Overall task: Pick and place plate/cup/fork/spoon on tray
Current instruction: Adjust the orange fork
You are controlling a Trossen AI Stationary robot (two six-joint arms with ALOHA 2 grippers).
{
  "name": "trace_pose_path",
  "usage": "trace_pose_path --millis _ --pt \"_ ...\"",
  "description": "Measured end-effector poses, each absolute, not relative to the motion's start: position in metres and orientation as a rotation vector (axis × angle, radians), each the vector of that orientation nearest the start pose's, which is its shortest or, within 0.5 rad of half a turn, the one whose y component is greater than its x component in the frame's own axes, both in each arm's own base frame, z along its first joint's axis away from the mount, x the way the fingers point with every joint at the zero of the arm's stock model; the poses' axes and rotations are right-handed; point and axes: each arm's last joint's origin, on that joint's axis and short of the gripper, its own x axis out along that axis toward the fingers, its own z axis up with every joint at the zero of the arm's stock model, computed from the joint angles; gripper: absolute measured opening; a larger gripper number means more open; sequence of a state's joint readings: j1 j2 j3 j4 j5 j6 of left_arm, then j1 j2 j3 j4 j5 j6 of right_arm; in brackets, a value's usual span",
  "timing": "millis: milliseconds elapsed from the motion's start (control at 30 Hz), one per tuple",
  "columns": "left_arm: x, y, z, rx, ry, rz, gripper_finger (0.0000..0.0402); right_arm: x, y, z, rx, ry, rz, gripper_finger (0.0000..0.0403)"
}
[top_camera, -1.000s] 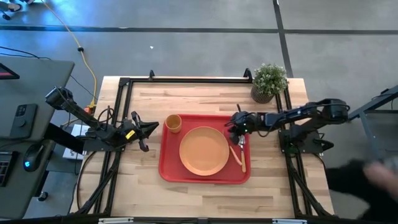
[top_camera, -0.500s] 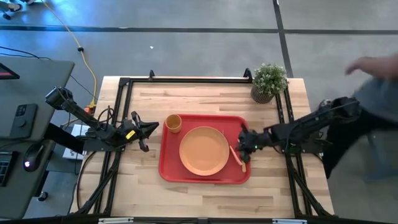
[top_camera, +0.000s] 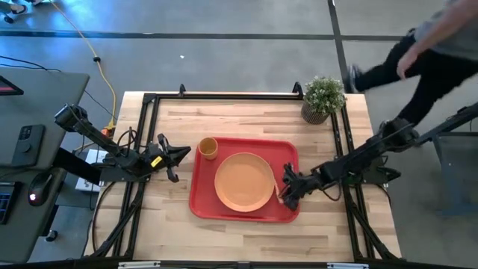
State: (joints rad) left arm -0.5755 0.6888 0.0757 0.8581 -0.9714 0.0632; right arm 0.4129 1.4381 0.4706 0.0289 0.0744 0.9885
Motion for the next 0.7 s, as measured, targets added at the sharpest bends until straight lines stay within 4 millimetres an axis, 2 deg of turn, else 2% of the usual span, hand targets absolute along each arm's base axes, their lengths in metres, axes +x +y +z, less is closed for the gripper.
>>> trace_pose_path --millis 133,300,433,700 --pt "0.124 -0.052 0.200 -0.112 -0.164 0.398 0.0009 0.217 0.101 0.123 0.707 0.929 -0.047 0.0000" --pt "0.124 -0.052 0.200 -0.092 -0.164 0.406 0.0009 0.213 0.096 0.132 0.633 0.864 -0.115 0.0000" --pt "0.124 -0.052 0.201 -0.098 -0.166 0.406 0.0009 0.219 0.090 0.139 0.584 0.773 -0.109 0.0000" --pt "0.124 -0.052 0.201 -0.118 -0.169 0.406 0.0009 0.225 0.088 0.132 0.550 0.787 -0.089 0.0000"
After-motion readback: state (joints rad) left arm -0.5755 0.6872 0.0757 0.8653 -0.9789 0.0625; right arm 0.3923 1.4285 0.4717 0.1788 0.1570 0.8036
